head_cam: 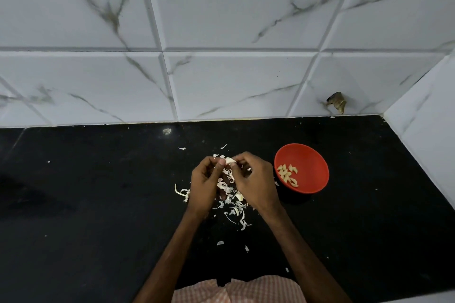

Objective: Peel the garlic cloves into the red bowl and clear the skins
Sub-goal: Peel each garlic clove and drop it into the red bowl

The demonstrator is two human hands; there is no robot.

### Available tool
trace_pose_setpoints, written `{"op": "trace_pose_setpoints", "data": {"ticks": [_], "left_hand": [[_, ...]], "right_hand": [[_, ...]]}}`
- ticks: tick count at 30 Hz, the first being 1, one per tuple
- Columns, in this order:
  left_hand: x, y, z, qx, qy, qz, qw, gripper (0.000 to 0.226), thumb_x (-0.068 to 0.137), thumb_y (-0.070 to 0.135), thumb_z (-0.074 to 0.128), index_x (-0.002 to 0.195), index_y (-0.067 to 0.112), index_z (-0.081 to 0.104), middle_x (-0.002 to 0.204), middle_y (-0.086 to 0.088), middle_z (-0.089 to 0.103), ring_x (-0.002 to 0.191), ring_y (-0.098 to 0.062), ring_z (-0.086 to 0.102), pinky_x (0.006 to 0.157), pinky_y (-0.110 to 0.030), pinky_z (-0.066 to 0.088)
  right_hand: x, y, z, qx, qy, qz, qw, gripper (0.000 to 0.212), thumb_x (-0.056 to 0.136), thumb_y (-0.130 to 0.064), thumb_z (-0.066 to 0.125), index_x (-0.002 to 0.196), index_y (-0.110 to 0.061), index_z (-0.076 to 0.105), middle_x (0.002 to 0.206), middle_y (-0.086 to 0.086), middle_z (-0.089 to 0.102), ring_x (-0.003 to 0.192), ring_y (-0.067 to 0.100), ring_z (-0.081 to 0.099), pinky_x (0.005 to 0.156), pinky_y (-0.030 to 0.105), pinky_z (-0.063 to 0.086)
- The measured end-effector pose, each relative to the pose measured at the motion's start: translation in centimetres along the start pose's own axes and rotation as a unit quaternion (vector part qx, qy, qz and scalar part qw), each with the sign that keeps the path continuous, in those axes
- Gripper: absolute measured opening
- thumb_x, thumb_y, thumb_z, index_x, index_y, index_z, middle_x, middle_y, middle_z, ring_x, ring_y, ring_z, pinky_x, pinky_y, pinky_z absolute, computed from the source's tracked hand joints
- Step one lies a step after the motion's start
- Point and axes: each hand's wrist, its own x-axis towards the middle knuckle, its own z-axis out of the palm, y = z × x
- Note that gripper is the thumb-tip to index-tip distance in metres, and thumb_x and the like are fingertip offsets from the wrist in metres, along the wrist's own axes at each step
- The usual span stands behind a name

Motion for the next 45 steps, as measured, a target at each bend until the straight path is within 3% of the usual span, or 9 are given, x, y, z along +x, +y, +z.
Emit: {"op": "trace_pose_setpoints", "data": {"ticks": [2,7,13,18,21,24,30,35,45], "left_hand": [[0.09,-0.15,-0.13,-0.013,0.002,0.006,1.000,0.013,0.100,0.027,0.062,0.100,0.015,0.067,0.080,-0.005,0.066,0.062,-0.015,0.061,0.039,-0.028,0.047],[0.22,-0.36,-0.23,-0.001,-0.017,0.037,0.999,0.015,0.101,0.020,0.060,0.112,0.019,0.071,0.097,-0.007,0.072,0.065,-0.014,0.061,0.042,-0.026,0.046],[0.02,-0.40,-0.16,-0.022,-0.023,0.035,0.999,0.020,0.096,0.021,0.064,0.113,0.020,0.074,0.101,-0.012,0.073,0.069,-0.014,0.063,0.048,-0.023,0.048],[0.17,-0.43,-0.10,-0.032,0.015,0.015,0.999,0.016,0.087,0.025,0.071,0.097,0.013,0.070,0.094,-0.018,0.071,0.073,-0.024,0.066,0.050,-0.033,0.052],[0.13,-0.36,-0.21,-0.070,0.017,0.006,0.997,0.022,0.086,0.019,0.072,0.094,0.001,0.062,0.086,-0.020,0.070,0.064,-0.020,0.067,0.046,-0.028,0.052],[0.07,-0.27,-0.39,-0.085,0.017,0.000,0.996,0.032,0.086,0.018,0.073,0.094,-0.007,0.053,0.086,-0.022,0.068,0.066,-0.020,0.067,0.040,-0.028,0.049],[-0.03,-0.04,-0.65,-0.071,-0.019,-0.002,0.997,0.018,0.082,0.021,0.075,0.081,0.014,0.057,0.073,-0.009,0.061,0.061,-0.012,0.059,0.035,-0.022,0.041],[0.02,-0.32,-0.65,-0.042,-0.029,0.003,0.999,0.018,0.084,0.020,0.075,0.078,0.015,0.059,0.065,-0.003,0.064,0.052,-0.011,0.058,0.035,-0.023,0.042],[-0.16,-0.56,-0.25,-0.052,-0.018,-0.030,0.998,0.024,0.082,0.019,0.078,0.077,0.009,0.057,0.074,-0.013,0.066,0.051,-0.017,0.060,0.036,-0.023,0.042]], "right_hand": [[0.04,0.02,0.03,-0.006,0.002,-0.003,1.000,0.004,0.092,-0.013,0.069,0.095,-0.013,0.073,0.082,-0.009,0.071,0.075,0.003,0.066,0.066,0.016,0.052],[-0.08,-0.20,0.31,-0.045,0.006,0.009,0.999,0.008,0.091,-0.015,0.067,0.089,-0.009,0.073,0.074,-0.002,0.071,0.064,0.011,0.065,0.064,0.040,0.055],[0.06,-0.42,0.27,-0.071,0.000,0.016,0.997,0.015,0.093,-0.018,0.064,0.086,-0.009,0.072,0.070,0.000,0.070,0.060,0.015,0.064,0.063,0.043,0.055],[-0.10,-0.60,0.24,-0.082,-0.006,-0.023,0.996,0.013,0.093,-0.021,0.066,0.086,-0.011,0.070,0.076,-0.002,0.068,0.065,0.011,0.061,0.064,0.039,0.055],[-0.04,-0.45,0.06,-0.018,0.009,-0.039,0.999,0.005,0.091,-0.013,0.069,0.094,-0.009,0.070,0.091,-0.002,0.068,0.080,0.008,0.064,0.068,0.033,0.059],[0.02,-0.57,-0.05,0.038,0.006,-0.038,0.999,0.003,0.090,-0.008,0.069,0.092,-0.010,0.071,0.090,-0.004,0.068,0.084,0.008,0.066,0.066,0.030,0.060],[0.42,-0.30,-0.30,0.067,-0.006,-0.012,0.998,0.001,0.088,-0.008,0.072,0.088,-0.009,0.073,0.085,-0.007,0.069,0.083,0.007,0.064,0.072,0.015,0.051],[0.53,-0.16,-0.48,0.096,-0.025,0.043,0.994,0.003,0.087,-0.010,0.073,0.084,-0.010,0.073,0.076,-0.006,0.069,0.070,0.013,0.067,0.067,0.034,0.059],[0.45,0.33,-0.21,0.160,-0.047,0.106,0.980,0.003,0.082,-0.009,0.075,0.081,-0.008,0.072,0.072,0.005,0.071,0.067,0.029,0.070,0.062,0.049,0.061]]}}
